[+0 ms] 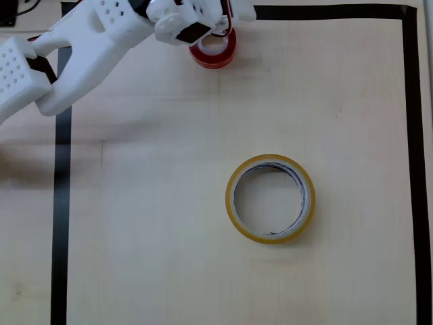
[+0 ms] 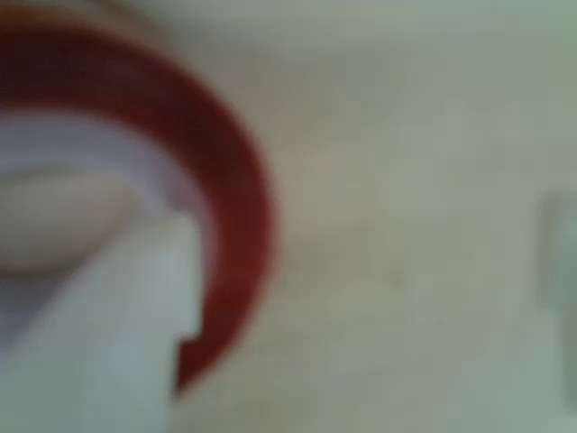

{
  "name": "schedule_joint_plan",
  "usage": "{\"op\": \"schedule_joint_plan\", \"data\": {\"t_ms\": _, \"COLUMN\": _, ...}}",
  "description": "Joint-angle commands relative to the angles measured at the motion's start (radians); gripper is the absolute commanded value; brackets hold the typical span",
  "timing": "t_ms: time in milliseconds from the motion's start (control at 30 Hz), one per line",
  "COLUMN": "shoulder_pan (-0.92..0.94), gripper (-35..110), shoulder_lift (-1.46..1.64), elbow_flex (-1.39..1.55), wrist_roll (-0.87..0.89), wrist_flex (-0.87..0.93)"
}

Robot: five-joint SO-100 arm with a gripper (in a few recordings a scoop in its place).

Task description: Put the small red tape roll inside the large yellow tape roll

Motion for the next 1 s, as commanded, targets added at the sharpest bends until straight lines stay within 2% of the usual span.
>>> {"op": "schedule_joint_plan", "data": {"t_ms": 0, "shoulder_pan": -0.003, "gripper": 22, "shoulder_lift": 0.043, "elbow_flex": -0.126, "wrist_roll": 0.032, "wrist_flex": 0.018}}
{"op": "schedule_joint_plan", "data": {"t_ms": 433, "shoulder_pan": 0.014, "gripper": 22, "shoulder_lift": -0.054, "elbow_flex": -0.135, "wrist_roll": 0.032, "wrist_flex": 0.038}}
{"op": "schedule_joint_plan", "data": {"t_ms": 467, "shoulder_pan": 0.014, "gripper": 20, "shoulder_lift": -0.054, "elbow_flex": -0.135, "wrist_roll": 0.032, "wrist_flex": 0.038}}
{"op": "schedule_joint_plan", "data": {"t_ms": 600, "shoulder_pan": 0.017, "gripper": 0, "shoulder_lift": -0.054, "elbow_flex": -0.135, "wrist_roll": 0.032, "wrist_flex": 0.038}}
{"op": "schedule_joint_plan", "data": {"t_ms": 967, "shoulder_pan": 0.031, "gripper": 0, "shoulder_lift": -0.014, "elbow_flex": -0.135, "wrist_roll": 0.052, "wrist_flex": 0.069}}
